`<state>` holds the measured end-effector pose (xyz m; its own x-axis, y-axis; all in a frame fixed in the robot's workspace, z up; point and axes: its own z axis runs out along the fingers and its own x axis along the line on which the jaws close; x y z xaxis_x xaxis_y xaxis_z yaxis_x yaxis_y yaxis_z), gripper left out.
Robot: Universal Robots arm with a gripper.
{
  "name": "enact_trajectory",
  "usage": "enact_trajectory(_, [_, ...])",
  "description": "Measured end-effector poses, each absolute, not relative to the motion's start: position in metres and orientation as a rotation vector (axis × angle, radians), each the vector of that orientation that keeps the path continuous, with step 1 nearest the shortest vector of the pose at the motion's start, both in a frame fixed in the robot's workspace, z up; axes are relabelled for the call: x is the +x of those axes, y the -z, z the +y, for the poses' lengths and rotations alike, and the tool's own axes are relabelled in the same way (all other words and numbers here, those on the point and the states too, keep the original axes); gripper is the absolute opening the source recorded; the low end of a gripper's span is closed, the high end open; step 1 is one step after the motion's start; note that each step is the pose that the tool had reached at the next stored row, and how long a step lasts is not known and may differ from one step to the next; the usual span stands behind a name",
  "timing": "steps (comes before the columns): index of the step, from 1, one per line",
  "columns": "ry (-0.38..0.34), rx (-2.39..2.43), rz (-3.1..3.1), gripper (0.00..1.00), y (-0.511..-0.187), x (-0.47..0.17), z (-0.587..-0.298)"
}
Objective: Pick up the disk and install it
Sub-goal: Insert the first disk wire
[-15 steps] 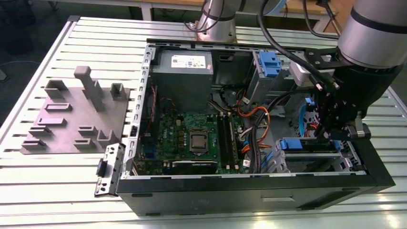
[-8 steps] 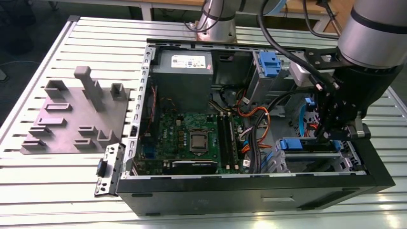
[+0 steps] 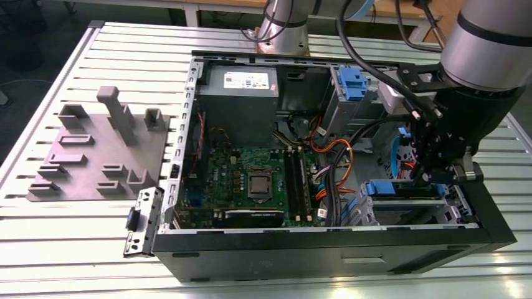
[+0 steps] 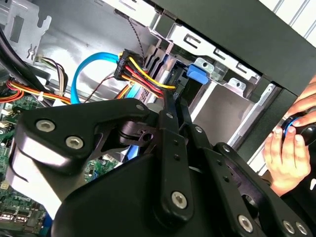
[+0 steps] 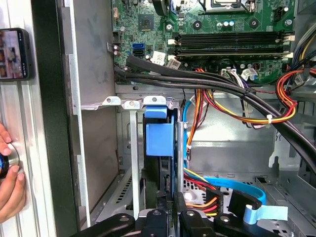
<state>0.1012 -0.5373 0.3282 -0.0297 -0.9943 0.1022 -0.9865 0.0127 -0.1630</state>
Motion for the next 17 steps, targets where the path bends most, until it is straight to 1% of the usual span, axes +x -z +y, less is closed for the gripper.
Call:
enact_trajectory(15, [0.291, -2.158, 2.205, 0.18, -0.3212, 0.1012, -0.5374])
enact_trajectory(16, [0.293, -2.159, 2.206, 0.26, -0.3219, 0.1012, -0.5375])
enact_trajectory(17, [0.293, -2.159, 2.206, 0.26, -0.3218, 0.1012, -0.5375])
